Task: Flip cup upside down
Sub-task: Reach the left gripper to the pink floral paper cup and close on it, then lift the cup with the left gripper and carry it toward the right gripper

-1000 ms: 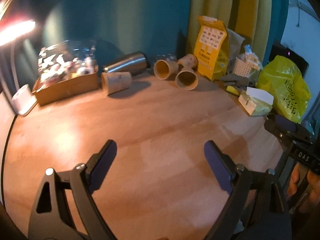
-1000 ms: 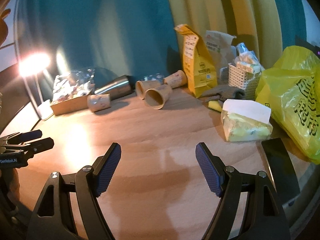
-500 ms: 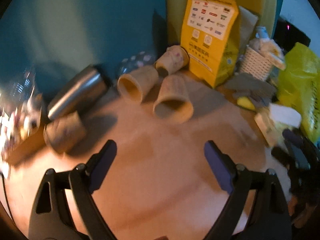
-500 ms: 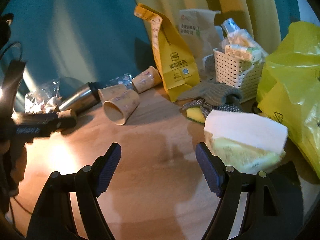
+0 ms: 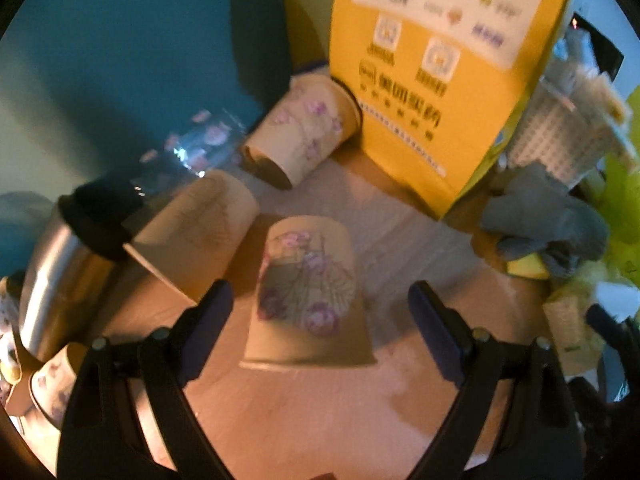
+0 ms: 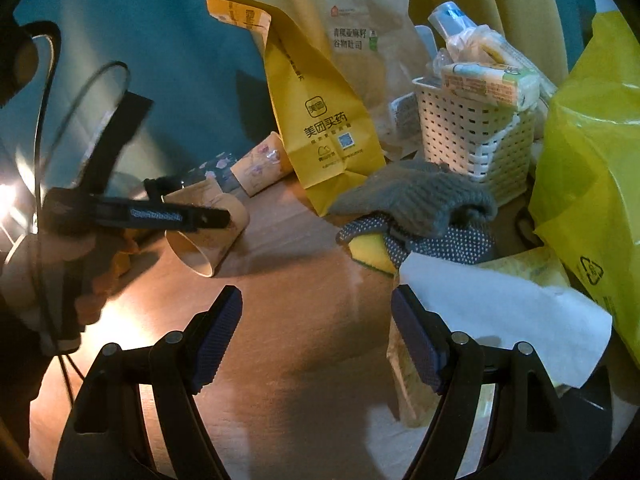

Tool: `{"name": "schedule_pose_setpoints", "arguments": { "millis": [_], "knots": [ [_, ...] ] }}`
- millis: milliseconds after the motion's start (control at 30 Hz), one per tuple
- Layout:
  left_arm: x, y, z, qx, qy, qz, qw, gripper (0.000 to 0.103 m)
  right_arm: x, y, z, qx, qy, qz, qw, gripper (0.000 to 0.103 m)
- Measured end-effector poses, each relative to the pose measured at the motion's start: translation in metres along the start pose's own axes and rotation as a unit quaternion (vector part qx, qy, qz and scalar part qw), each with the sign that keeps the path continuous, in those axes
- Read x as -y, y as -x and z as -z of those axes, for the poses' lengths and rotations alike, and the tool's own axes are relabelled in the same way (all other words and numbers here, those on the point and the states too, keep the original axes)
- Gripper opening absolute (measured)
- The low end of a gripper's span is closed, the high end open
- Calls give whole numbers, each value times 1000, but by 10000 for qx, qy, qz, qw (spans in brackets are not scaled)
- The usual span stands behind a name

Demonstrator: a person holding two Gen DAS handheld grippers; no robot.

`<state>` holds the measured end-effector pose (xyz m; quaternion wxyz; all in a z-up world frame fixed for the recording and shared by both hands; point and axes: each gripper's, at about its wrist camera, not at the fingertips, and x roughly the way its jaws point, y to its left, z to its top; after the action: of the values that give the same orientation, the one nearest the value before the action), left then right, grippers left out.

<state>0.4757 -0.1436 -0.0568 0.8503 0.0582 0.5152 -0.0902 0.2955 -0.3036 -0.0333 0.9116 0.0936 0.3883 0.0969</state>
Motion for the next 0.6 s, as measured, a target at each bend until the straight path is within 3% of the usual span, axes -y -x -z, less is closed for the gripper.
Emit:
{"name": "schedule_pose_setpoints", "arguments": {
  "millis": [133,200,267,600],
  "knots": [
    [2,-19,0,-255,-12,122,9996,89,2,-3,2,-16,-6,-22,10000,80],
    [3,-23,1,-295,-30,137,9995,76,2,-4,3,-11,3,-14,10000,80],
    [4,-23,4,-308,-26,167,9994,70,1,-2,4,-10,-4,-12,10000,80],
    [13,36,49,-73,78,312,9995,66,-19,31,10,154,141,-130,9997,80]
  ]
}}
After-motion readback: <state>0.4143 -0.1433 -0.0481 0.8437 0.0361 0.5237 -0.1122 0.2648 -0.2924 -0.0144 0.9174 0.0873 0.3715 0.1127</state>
